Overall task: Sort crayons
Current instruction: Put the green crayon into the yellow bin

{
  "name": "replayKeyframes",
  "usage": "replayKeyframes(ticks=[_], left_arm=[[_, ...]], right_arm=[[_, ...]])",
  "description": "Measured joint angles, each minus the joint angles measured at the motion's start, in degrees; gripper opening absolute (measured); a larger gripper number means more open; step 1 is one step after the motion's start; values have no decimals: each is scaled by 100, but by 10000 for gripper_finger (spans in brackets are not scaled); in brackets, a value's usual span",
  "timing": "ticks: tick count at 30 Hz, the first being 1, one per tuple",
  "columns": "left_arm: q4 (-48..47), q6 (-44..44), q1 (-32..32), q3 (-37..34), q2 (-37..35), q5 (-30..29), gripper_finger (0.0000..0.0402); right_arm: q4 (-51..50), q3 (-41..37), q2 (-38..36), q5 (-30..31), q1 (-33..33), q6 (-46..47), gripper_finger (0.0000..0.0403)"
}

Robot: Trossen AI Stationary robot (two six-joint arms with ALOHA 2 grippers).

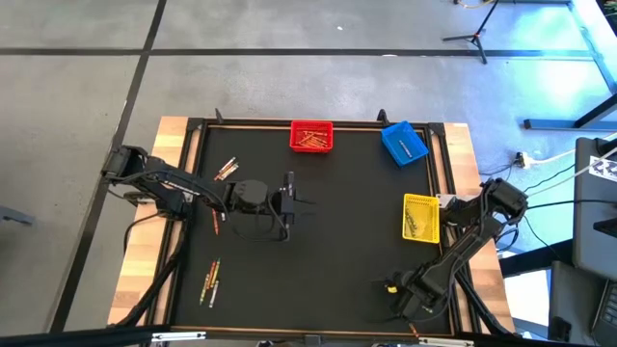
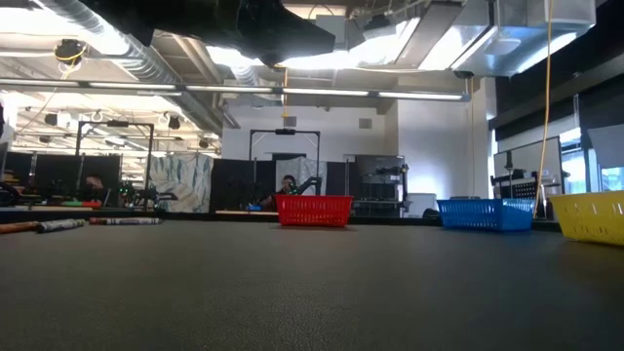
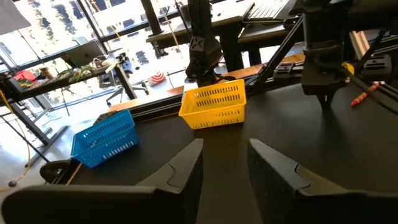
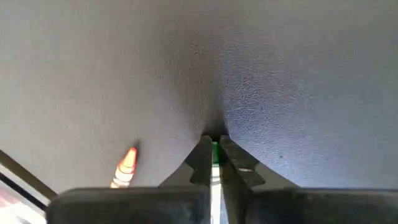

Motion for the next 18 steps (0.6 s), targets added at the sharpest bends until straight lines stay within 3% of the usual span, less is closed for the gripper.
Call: replayKeyframes(ticks=[4,7,14,18], left_arm=[[2,2,3,0,0,0,115],[12,4,3,0,0,-7,115],[46,6,3,0,0,-24,115],[46,6,3,0,0,-24,115]], right_arm=[[-335,193,32,203,6,-361,4],[-665,369,43,774,-41,-672,6],[-402,486,32,1992,-358,-1396,5],[-231,370,32,2170,-602,-1410,8]])
